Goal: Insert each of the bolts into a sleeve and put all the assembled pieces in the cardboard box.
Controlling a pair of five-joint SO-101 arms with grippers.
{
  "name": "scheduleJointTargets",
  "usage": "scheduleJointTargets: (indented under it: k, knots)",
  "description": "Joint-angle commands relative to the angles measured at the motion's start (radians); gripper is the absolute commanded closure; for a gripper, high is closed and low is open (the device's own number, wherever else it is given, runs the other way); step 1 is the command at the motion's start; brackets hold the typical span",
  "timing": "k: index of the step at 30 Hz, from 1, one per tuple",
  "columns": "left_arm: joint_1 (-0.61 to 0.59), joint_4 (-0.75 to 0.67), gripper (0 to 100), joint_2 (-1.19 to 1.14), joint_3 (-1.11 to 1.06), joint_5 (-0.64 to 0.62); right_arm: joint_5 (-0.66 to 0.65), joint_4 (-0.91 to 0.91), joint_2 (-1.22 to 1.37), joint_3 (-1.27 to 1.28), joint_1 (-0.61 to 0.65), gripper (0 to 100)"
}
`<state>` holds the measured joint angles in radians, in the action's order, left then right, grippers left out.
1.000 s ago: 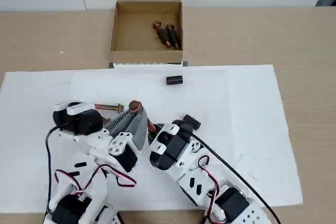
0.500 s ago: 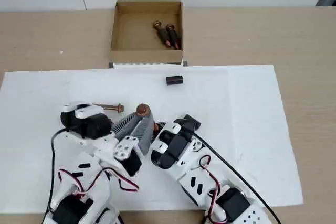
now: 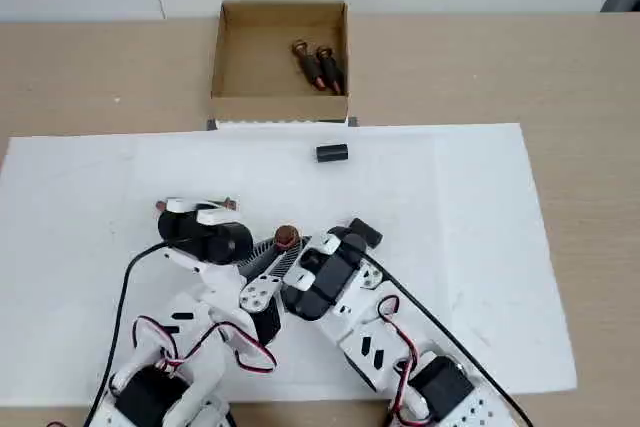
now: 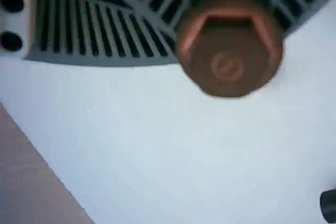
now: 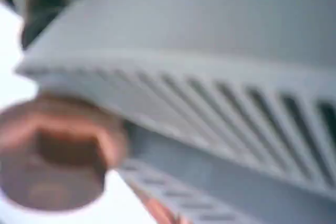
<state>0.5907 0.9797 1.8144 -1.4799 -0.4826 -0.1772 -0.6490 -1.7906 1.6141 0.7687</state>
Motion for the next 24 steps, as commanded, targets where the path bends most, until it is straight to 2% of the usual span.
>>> scheduleJointTargets:
  k: [1, 7, 14, 24]
  knots:
    - [0.044, 0.008, 100, 0.003, -0.044, 0.015, -0.021, 0.035, -0.016, -0.081, 0.012, 99.6]
    - [0.04, 0.008, 98, 0.003, -0.044, 0.017, -0.021, 0.035, -0.016, -0.077, 0.012, 99.6]
    - [0.017, 0.011, 83, 0.003, -0.042, 0.092, -0.021, 0.031, -0.016, -0.077, 0.012, 99.6]
    - [-0.132, 0.014, 83, 0.003, 0.013, 0.258, -0.021, 0.028, -0.016, -0.074, 0.012, 99.6]
